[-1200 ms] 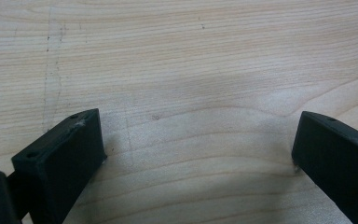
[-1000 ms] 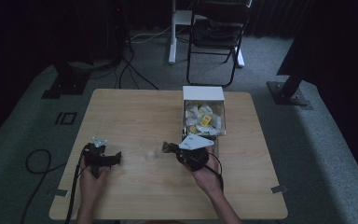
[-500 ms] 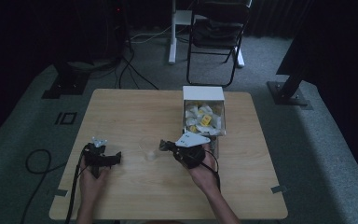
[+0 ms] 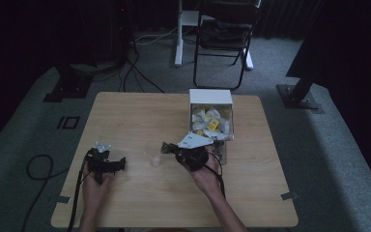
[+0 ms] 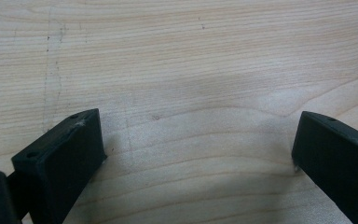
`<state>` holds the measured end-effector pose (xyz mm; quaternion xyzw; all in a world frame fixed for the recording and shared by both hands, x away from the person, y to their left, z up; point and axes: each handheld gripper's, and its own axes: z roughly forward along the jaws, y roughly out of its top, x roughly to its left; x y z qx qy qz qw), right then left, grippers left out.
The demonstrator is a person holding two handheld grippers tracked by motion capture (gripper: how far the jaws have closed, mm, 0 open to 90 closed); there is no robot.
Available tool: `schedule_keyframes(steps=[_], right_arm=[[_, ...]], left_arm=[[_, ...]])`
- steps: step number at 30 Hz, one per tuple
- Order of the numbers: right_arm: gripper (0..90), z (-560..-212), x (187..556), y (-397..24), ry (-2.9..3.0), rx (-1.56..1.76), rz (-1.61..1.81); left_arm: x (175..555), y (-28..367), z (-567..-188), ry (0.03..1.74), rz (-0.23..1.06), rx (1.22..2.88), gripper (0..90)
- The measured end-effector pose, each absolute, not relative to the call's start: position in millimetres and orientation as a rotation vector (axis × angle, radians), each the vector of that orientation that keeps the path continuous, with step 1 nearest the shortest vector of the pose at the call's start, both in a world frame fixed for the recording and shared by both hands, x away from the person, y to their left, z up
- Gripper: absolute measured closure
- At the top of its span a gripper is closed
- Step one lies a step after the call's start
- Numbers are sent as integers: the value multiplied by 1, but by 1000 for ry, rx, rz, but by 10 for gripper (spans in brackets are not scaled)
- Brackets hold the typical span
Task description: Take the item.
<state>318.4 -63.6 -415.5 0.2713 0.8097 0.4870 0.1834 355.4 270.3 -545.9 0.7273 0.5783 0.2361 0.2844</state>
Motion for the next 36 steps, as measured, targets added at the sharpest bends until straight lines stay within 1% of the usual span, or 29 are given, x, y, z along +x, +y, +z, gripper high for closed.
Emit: schedule_keyframes(steps=[36], right_arm=[[897, -414, 338, -33, 2306, 767, 1390]], left_arm=[[355, 270, -546, 1548, 632, 1943, 28]])
